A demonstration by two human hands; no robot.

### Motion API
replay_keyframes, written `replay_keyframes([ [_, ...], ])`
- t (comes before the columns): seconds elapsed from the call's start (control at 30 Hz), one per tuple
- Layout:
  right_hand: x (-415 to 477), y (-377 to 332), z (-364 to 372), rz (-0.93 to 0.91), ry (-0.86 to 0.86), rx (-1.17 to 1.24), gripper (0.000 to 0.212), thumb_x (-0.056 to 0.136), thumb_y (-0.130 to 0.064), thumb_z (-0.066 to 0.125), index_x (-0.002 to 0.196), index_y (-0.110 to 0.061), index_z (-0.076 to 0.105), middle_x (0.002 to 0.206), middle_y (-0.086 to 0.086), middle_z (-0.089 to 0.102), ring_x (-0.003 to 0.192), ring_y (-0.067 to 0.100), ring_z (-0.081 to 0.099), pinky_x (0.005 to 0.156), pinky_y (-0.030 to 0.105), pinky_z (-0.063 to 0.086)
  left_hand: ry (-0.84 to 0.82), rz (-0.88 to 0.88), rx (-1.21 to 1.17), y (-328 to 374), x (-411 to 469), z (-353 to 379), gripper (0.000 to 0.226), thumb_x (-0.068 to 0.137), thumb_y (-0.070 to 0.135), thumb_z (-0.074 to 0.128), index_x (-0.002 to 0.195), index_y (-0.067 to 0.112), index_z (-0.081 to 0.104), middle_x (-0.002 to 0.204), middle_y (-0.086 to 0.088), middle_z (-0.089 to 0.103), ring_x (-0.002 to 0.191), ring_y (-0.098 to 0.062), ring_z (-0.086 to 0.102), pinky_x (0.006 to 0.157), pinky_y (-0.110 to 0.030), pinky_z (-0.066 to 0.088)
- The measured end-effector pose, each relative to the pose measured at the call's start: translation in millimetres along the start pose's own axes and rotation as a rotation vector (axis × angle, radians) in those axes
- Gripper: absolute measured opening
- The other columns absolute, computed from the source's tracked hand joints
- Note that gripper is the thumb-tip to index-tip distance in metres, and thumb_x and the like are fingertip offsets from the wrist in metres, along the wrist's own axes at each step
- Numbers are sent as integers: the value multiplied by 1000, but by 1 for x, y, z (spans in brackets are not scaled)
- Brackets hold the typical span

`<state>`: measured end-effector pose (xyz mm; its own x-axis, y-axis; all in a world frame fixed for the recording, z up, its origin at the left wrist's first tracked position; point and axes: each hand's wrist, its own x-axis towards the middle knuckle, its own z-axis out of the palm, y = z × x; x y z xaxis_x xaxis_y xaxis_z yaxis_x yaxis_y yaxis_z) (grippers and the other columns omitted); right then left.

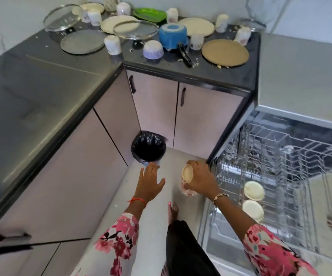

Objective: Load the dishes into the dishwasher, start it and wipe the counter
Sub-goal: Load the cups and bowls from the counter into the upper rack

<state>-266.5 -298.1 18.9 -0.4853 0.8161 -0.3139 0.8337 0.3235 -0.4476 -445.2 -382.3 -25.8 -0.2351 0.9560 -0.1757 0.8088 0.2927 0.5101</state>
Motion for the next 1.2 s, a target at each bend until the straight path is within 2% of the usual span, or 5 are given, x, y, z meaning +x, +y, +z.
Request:
replay_keyframes([
  [0.07,-34,13,7,28,11,14,76,67,-33,76,131,-18,39,130,5,43,117,29,40,93,41,44,-62,14,9,11,-27,14,59,88,43,40,136,9,38,149,-7,31,143,-20,19,116,-39,7],
  [0.17,-77,31,15,66,47,47,78,67,-34,76,133,-17,38,132,4,43,117,27,41,93,38,44,-128,53,29,22,-54,36,85,71,60,13,136,11,38,148,-5,33,143,-19,19,116,-38,7],
  [0.53,-144,116,-30,284,253,150,77,63,-42,78,130,-25,44,121,8,43,112,27,45,81,37,50,-250,231,20,126,-45,93,85,69,60,16,132,10,44,145,-6,39,141,-20,24,114,-39,15],
  [0.7,-127,176,-65,378,317,180,78,58,-43,81,125,-22,47,121,10,42,111,31,47,83,40,51,-261,267,-9,178,-8,119,49,89,26,57,131,5,45,143,-12,40,138,-23,30,115,-35,23],
  [1.2,24,294,-85,533,306,160,90,64,-54,75,133,-11,36,138,17,28,110,44,51,81,46,52,-347,76,-56,244,103,200,56,98,15,39,146,3,14,155,-12,13,143,-22,16,114,-27,15],
])
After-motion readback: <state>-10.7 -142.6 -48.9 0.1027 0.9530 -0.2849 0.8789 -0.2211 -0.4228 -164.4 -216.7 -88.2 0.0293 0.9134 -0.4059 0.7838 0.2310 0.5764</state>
